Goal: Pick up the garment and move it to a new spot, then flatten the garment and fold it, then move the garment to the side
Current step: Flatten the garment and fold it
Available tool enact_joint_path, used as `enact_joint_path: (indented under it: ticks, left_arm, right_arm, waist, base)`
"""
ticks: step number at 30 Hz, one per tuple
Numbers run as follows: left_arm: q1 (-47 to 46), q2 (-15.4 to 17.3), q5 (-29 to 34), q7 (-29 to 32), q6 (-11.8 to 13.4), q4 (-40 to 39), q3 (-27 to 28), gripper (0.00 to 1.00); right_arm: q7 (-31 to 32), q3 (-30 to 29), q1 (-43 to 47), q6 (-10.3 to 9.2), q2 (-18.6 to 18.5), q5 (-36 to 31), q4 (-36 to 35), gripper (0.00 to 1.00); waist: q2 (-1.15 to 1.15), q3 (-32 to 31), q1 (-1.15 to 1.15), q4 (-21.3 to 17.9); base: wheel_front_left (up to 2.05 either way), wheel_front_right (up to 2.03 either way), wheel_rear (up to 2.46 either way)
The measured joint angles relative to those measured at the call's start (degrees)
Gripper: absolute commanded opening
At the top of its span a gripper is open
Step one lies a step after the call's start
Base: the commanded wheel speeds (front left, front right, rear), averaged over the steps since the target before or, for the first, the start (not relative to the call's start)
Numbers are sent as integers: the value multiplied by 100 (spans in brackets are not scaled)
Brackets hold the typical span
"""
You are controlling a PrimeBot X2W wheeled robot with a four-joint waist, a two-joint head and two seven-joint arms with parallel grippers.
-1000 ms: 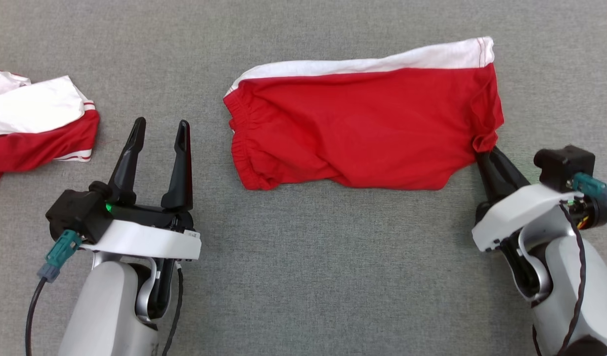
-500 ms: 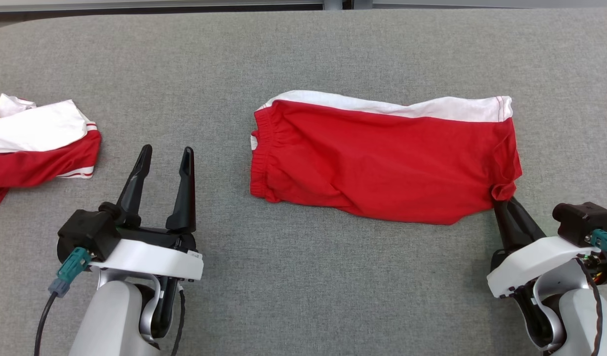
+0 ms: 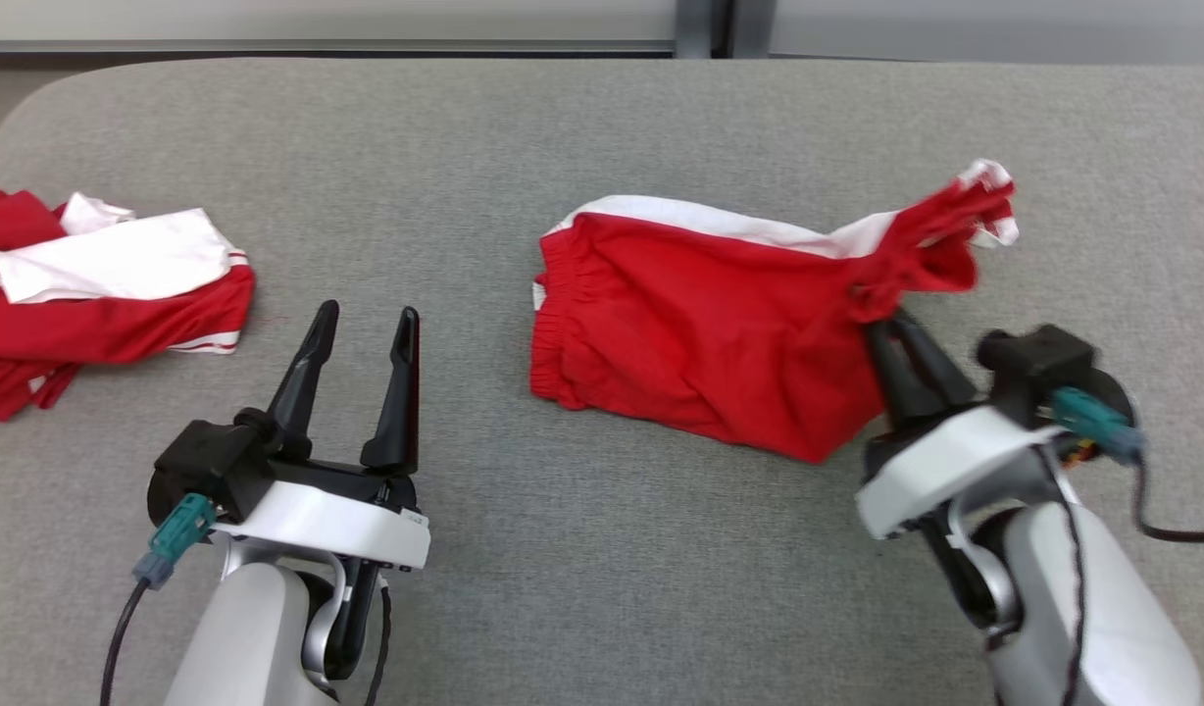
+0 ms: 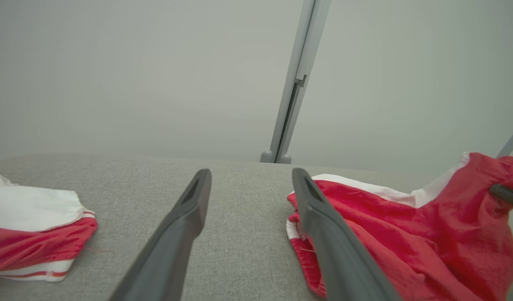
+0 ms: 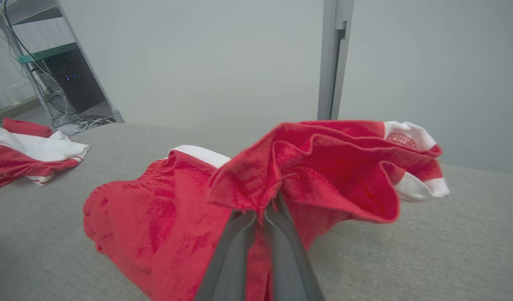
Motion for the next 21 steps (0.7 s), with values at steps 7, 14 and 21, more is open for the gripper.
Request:
enact_joint_path:
  ticks: [7,14,21]
  left_arm:
    - [3,-48,-71,-1,19,69,-180,100]
    - [-5,-69,-159,-1,35,122,-296,100]
    - [-7,-76,-201,-1,59,111,-313,100]
  right_arm:
    - [90,1271,-663,-1,213,318,554,0]
    - [-52,2023,-1029,0,400,737,1669,0]
    - [-550,2320,-1302,-1,452,916,2206,100]
  waist:
    - [0,-134,0,361]
    - [0,-132,0,667]
    - [0,-73,0,689]
  base:
    - [0,0,0]
    - [0,0,0]
    - [0,0,0]
